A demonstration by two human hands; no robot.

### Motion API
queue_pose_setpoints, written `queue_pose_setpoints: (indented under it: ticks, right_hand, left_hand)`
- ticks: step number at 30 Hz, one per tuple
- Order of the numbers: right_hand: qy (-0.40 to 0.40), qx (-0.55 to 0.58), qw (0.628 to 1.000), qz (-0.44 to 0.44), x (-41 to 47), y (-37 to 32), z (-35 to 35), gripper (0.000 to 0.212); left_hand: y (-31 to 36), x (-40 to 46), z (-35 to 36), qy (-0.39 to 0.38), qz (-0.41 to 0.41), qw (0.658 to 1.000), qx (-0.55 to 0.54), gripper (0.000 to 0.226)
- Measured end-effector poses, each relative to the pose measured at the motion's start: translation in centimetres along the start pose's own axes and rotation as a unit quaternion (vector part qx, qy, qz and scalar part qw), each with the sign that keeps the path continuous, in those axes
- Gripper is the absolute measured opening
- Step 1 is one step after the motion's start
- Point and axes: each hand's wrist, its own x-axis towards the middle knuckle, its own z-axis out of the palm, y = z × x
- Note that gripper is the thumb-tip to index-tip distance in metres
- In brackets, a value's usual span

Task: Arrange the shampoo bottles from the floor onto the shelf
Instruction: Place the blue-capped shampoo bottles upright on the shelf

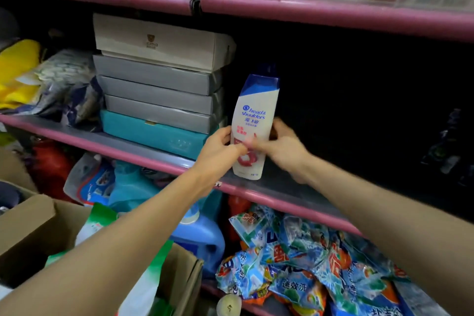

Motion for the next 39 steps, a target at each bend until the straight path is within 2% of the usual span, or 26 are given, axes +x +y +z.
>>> queue_pose_setpoints:
  ticks: [2, 6, 10, 20, 29, 34, 36, 39]
  right_hand:
    - [0.013, -0.117, 0.993, 0.004, -0.8, 1.9, 0.3, 0.050]
    - [0.061, -0.165, 0.984, -0.005, -1.0, 3.7, 1.3, 0.048]
    - [0.064, -0.157, 0.986, 0.001, -0.3, 3.7, 2.0, 0.046]
    - [0.088, -0.159, 0.983, 0.011, -0.1, 4.7, 2.5, 0.041]
    - [0.087, -0.144, 0.986, 0.019, -0.3, 4.6, 2.3, 0.046]
    - [0.091, -0.151, 0.984, 0.016, -0.4, 4.5, 2.3, 0.045]
    - [0.099, -0.170, 0.980, 0.013, -0.7, 4.2, 2.0, 0.044]
    - [0.122, -0.196, 0.973, 0.000, -2.2, 3.5, 1.3, 0.049]
  left_hand:
    - [-0.5, 0.0, 0.2, 0.005, 0.007, 1.000, 0.006, 0.036]
    - [-1.6, 0.2, 0.2, -0.002, 0.007, 1.000, 0.025, 0.037]
    - [-1.7, 0.9, 0.0, 0.010, 0.001, 0.999, 0.041, 0.033]
    - [-1.8, 1.5, -0.2, -0.038, -0.014, 0.999, 0.003, 0.038]
    - [-1.8, 1.5, -0.1, -0.034, -0.024, 0.999, 0.003, 0.032]
    - [-1.3, 1.1, 0.3, -0.011, -0.038, 0.999, 0.020, 0.032]
    - [-1.0, 0.7, 0.6, 0.024, -0.040, 0.998, 0.041, 0.025]
    - [-0.6, -0.4, 0.8, 0.095, -0.059, 0.990, 0.083, 0.039]
